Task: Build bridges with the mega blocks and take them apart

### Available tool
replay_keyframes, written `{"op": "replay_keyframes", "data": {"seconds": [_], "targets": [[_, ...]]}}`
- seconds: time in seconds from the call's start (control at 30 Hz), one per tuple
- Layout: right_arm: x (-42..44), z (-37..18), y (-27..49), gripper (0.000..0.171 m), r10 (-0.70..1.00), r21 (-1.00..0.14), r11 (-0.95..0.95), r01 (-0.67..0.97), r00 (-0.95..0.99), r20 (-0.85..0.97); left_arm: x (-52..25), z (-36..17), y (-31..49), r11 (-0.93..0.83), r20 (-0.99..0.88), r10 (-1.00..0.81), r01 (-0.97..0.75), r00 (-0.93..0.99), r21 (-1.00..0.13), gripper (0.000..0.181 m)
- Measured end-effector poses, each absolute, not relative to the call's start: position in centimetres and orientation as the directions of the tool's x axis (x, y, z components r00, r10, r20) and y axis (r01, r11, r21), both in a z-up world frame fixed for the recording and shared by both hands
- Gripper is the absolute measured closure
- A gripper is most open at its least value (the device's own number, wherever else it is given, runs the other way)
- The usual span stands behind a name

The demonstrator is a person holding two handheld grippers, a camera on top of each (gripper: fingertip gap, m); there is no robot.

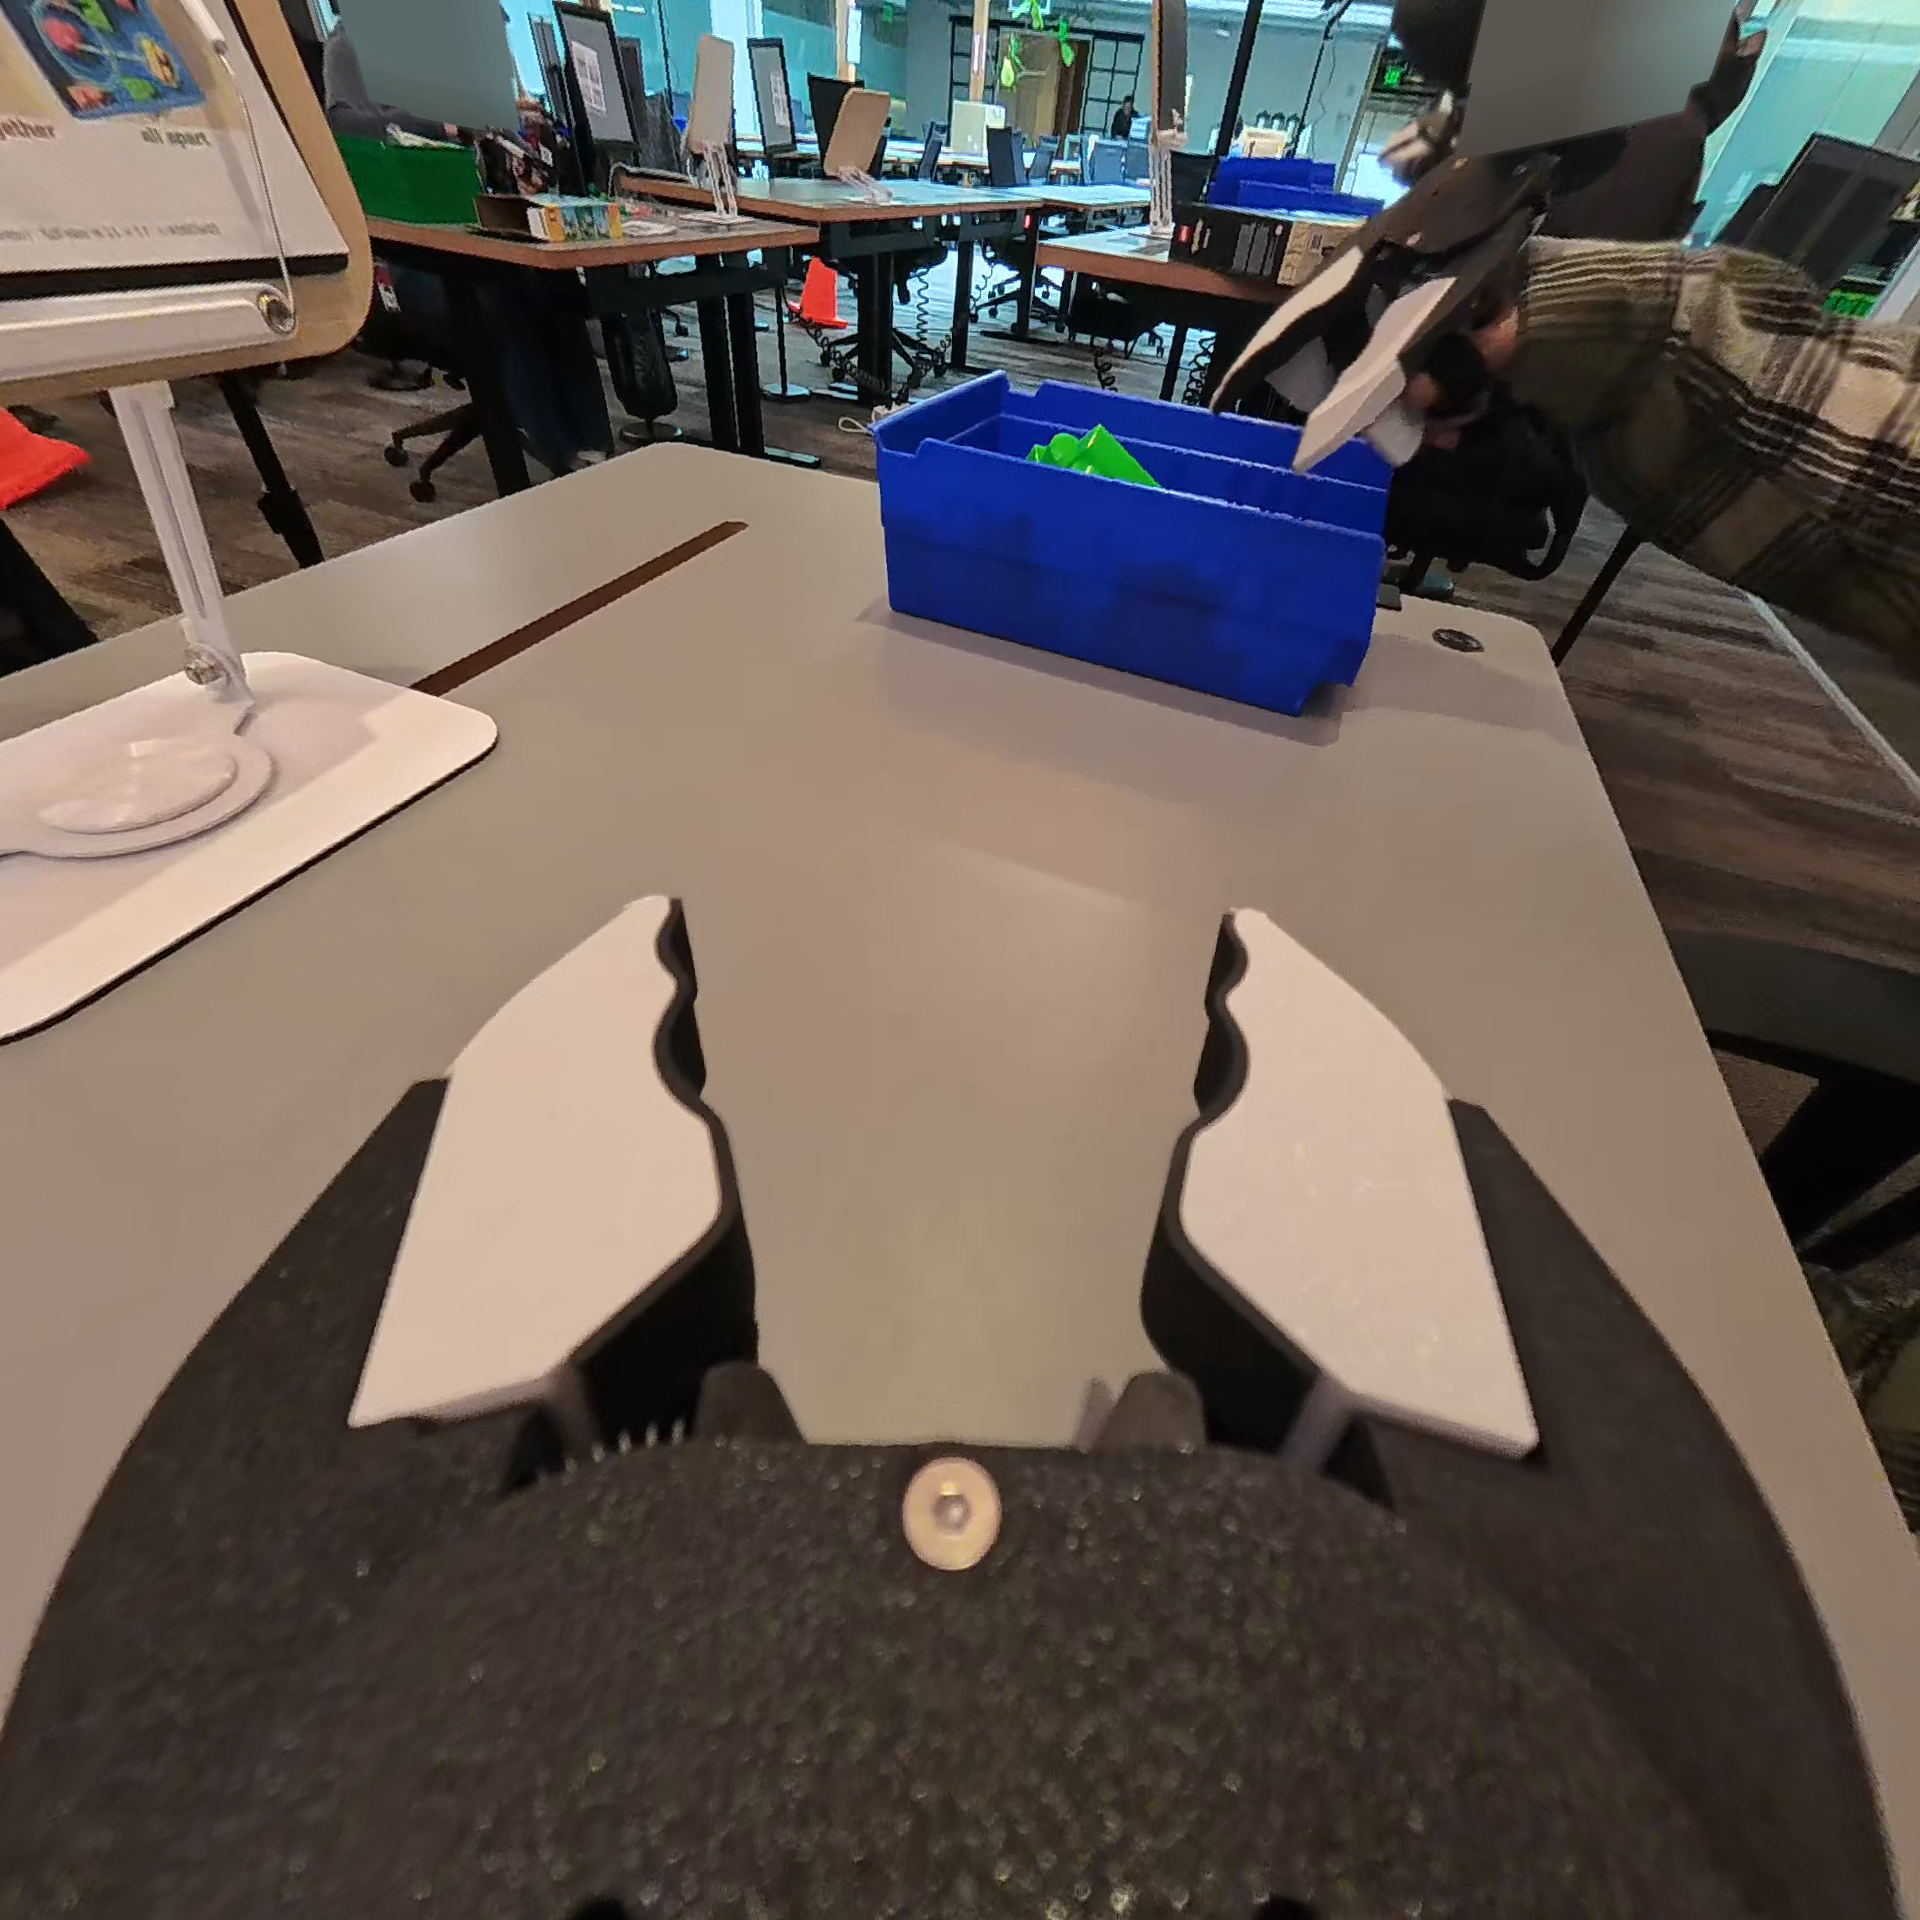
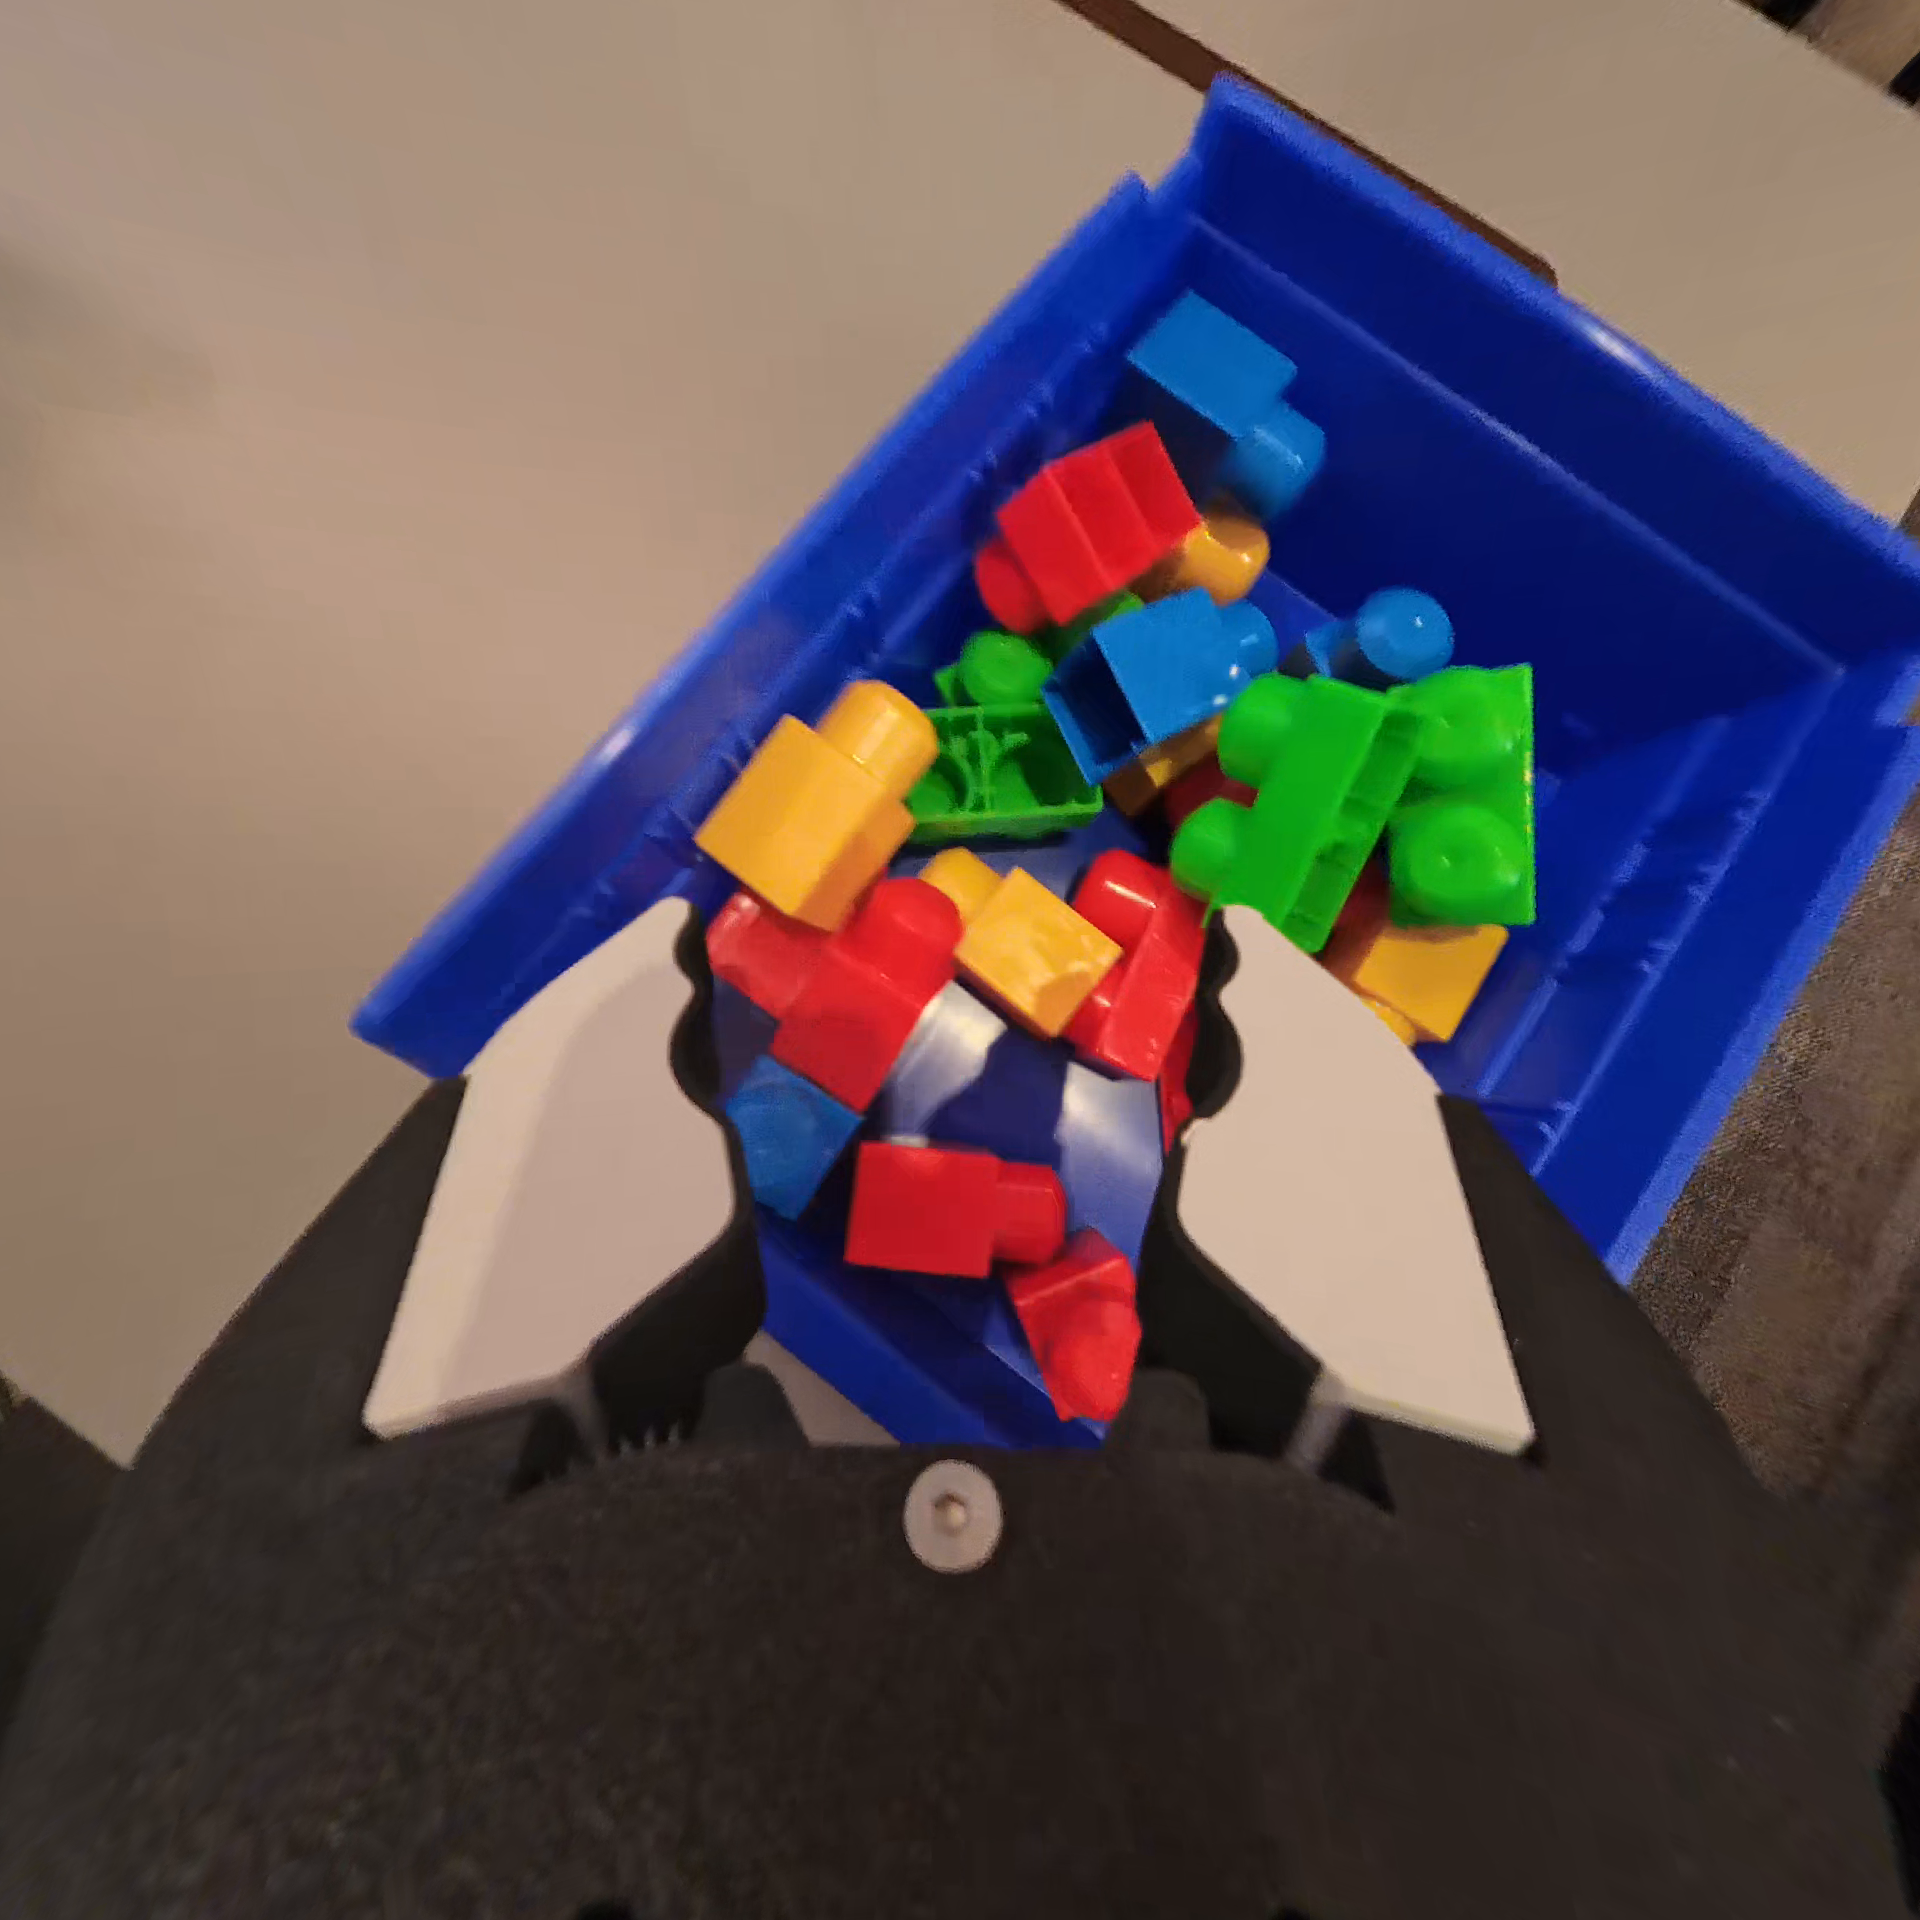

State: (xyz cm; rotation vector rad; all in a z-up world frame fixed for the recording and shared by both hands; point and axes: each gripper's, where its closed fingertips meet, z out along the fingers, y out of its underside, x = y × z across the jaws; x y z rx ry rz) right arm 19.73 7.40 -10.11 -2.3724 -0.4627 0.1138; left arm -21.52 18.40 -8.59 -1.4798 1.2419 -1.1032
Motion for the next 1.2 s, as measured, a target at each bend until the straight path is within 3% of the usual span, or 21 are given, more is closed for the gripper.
{"op": "replay_keyframes", "data": {"seconds": [0.27, 0.4, 0.67, 0.87, 1.2], "targets": [[20.4, -13.3, 8.0, 0.089, 0.416, -0.577, -0.731, 0.363, 0.908, 0.044, -21.3, -9.0, 18.1, -0.095, 0.075, -0.993, -0.227, 0.093, -0.969, 0.088], [23.4, -12.5, 10.1, 0.086, 0.304, -0.572, -0.749, 0.333, 0.941, 0.149, -21.3, -9.3, 18.1, -0.095, 0.076, -0.993, -0.236, 0.092, -0.967, 0.088], [25.8, -12.6, 12.3, 0.099, 0.152, -0.591, -0.771, 0.235, 0.970, 0.187, -21.3, -9.6, 18.2, -0.093, 0.070, -0.993, -0.256, 0.099, -0.962, 0.089], [24.2, -13.2, 12.6, 0.106, 0.282, -0.511, -0.748, 0.424, 0.899, 0.334, -21.3, -9.7, 18.2, -0.096, 0.074, -0.993, -0.261, 0.094, -0.961, 0.090], [21.3, -13.6, 14.9, 0.108, 0.522, -0.366, -0.711, 0.600, 0.799, 0.297, -21.3, -9.9, 18.3, -0.102, 0.080, -0.992, -0.264, 0.094, -0.959, 0.090]]}}
